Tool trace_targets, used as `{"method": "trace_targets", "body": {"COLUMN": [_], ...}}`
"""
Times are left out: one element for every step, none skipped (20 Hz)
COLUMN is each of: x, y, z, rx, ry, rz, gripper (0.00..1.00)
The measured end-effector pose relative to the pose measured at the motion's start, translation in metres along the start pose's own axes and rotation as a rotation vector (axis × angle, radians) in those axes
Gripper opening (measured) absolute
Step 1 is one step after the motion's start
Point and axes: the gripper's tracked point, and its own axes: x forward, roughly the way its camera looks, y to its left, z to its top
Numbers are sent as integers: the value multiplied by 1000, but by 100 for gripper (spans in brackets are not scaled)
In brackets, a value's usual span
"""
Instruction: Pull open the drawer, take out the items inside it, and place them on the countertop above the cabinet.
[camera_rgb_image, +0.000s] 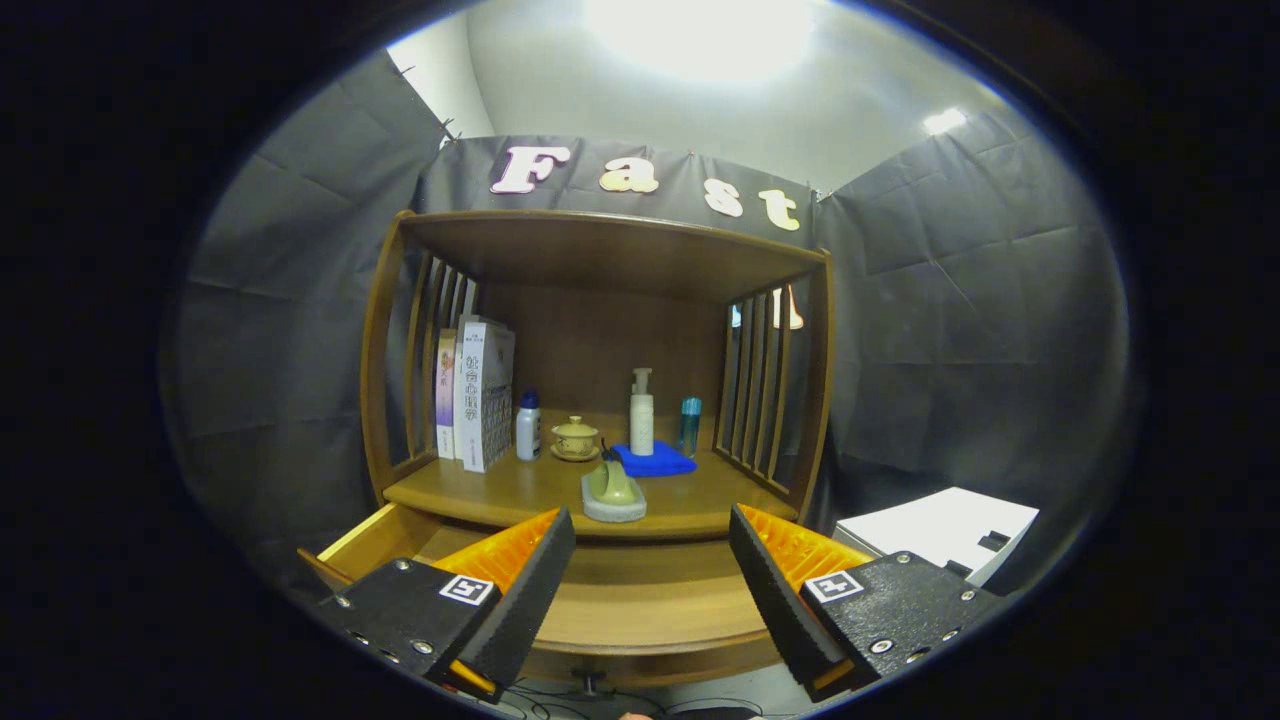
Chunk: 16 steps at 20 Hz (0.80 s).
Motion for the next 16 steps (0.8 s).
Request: {"method": "trace_targets", "body": {"x": [-5, -10, -14, -18, -22, -26, -29, -33, -35, -38, -40, -42, -42, -41, -42, -42], "y": [1, 1, 3, 4, 6, 9, 11, 13, 12, 12, 12, 13, 13, 13, 10, 9], "z": [-5, -11, -16, -22, -29, -36, -44, -53, -63, -72, -80, -87, -94, -101, -109, -115], "rx": [-1, -1, -4, -10, -15, -17, -15, -17, -20, -23, -21, -17, -17, -23, -31, -37], "ry": [1, 0, -1, 3, 11, 19, 28, 42, 61, 80, 97, 109, 120, 133, 152, 166], "rz": [1, 3, 7, 10, 15, 23, 33, 40, 41, 40, 41, 45, 47, 47, 46, 43], "gripper": [97, 96, 96, 96, 97, 97, 97, 97, 97, 97, 97, 96, 96, 96, 96, 96]}}
